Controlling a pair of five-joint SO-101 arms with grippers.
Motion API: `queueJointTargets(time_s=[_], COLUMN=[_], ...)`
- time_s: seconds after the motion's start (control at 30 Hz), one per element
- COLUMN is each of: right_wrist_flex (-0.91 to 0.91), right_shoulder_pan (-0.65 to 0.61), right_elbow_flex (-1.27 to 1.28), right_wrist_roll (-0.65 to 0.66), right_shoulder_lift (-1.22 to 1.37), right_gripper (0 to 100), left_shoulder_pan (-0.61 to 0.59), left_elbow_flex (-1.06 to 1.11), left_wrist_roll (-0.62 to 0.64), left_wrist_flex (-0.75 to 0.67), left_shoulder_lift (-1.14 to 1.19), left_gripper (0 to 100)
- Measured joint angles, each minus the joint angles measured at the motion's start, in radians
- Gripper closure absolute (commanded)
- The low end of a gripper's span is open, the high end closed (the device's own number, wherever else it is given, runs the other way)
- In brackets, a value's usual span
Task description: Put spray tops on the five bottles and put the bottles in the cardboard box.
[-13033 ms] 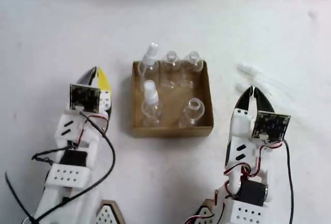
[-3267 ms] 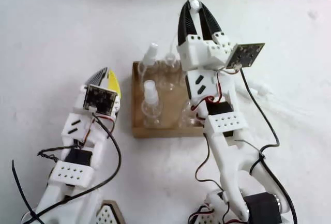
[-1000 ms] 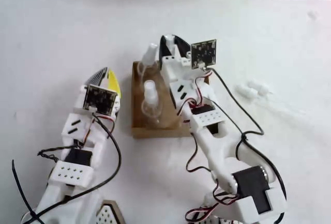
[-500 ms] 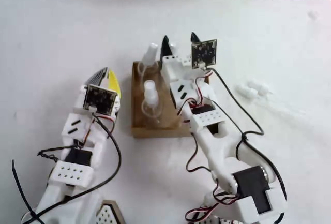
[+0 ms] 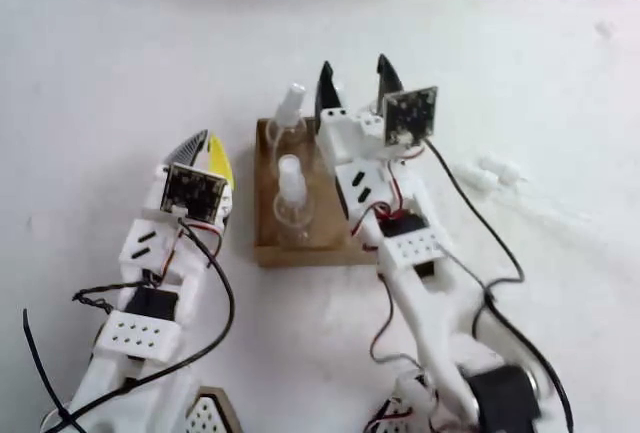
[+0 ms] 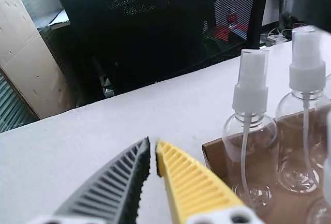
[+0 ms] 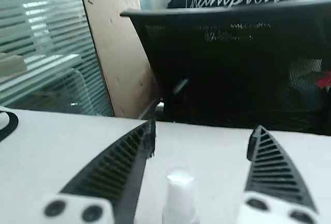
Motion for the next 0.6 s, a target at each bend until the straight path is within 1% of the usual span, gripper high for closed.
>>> queueJointTargets(time_s=[0.07, 0.13, 0.2, 0.27, 0.37, 0.47, 0.6], right_wrist_flex=[0.058, 0.155, 0.275, 0.417, 0.641, 0.853, 1.022], right_shoulder_pan=[0.0, 0.0, 0.008, 0.046, 0.149, 0.284, 0.456], right_elbow_flex=[0.009, 0.009, -0.003, -0.043, -0.152, -0.281, -0.411], right_wrist_roll=[0.0, 0.0, 0.0, 0.0, 0.0, -0.026, -0.026], right_shoulder_lift=[-0.094, -0.192, -0.287, -0.373, -0.459, -0.471, -0.41], right_gripper=[74.4, 74.5, 74.5, 74.5, 74.5, 74.5, 74.9], left_shoulder_pan=[0.0, 0.0, 0.0, 0.0, 0.0, 0.0, 0.0], left_elbow_flex=[0.0, 0.0, 0.0, 0.0, 0.0, 0.0, 0.0], left_wrist_roll=[0.0, 0.0, 0.0, 0.0, 0.0, 0.0, 0.0], left_wrist_flex=[0.0, 0.0, 0.0, 0.0, 0.0, 0.0, 0.0], left_shoulder_lift=[0.0, 0.0, 0.0, 0.0, 0.0, 0.0, 0.0], left_gripper=[98, 98, 98, 98, 98, 98, 98])
